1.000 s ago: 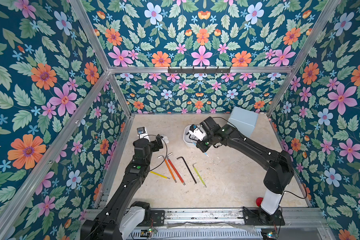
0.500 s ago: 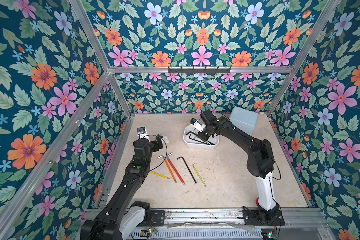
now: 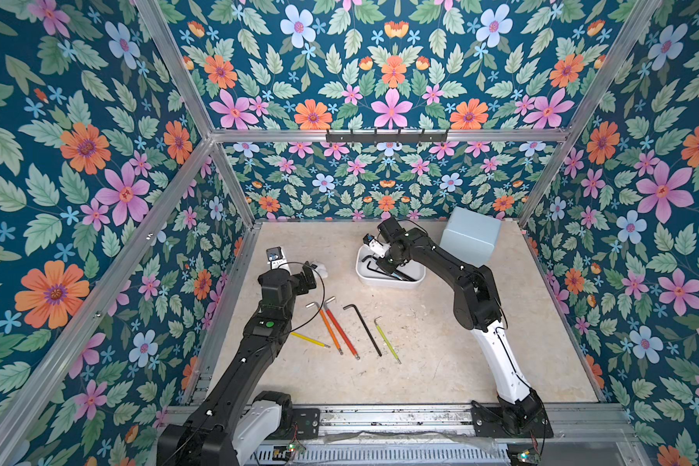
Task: Put the hex key on the desktop into the storage box
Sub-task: Place the Allen key in the storage box.
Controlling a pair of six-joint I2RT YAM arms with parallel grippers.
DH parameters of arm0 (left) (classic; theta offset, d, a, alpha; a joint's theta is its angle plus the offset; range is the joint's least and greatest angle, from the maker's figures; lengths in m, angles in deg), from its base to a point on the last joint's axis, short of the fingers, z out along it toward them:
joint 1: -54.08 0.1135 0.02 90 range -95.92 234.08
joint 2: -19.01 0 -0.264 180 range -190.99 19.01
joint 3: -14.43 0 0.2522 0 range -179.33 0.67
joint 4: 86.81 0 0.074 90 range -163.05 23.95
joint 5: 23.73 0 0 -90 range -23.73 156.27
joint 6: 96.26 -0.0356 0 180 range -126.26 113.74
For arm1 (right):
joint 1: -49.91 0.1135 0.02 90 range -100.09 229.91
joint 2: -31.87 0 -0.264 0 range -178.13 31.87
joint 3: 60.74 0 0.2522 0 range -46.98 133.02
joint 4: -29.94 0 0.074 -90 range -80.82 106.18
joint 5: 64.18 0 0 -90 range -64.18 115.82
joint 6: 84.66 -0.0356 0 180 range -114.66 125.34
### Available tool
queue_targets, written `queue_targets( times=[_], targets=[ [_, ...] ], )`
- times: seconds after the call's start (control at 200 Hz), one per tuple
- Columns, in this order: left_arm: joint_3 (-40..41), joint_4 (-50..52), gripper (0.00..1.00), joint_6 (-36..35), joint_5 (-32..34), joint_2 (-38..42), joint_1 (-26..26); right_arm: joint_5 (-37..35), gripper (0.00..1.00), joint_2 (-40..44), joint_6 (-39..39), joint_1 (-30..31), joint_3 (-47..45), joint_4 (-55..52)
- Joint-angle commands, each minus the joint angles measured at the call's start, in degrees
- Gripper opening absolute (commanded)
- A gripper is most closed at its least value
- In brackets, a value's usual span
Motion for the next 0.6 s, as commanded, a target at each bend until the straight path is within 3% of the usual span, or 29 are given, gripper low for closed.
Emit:
queue_targets(
  times=[0.0,0.175,0.45,0.595],
  targets=[
    [-0.2,-0.9,0.99,-0.4,0.4,0.1,0.0,0.6,0.0,-1.1,-1.5,0.1,0.8,-0.4],
    [-0.2,-0.8,0.99,-0.4,0.4,0.2,0.0,0.5,0.01,-2.0,-2.5,0.1,1.0,-0.5],
    [-0.3,-0.4,0.99,-0.4,0.4,0.4,0.0,-0.3,0.2,-0.6,-5.4,0.1,1.3,1.8],
    [-0.3,-0.3,0.99,-0.3,0.3,0.8,0.0,-0.6,0.37,0.5,-5.8,0.1,1.3,2.1]
  ],
)
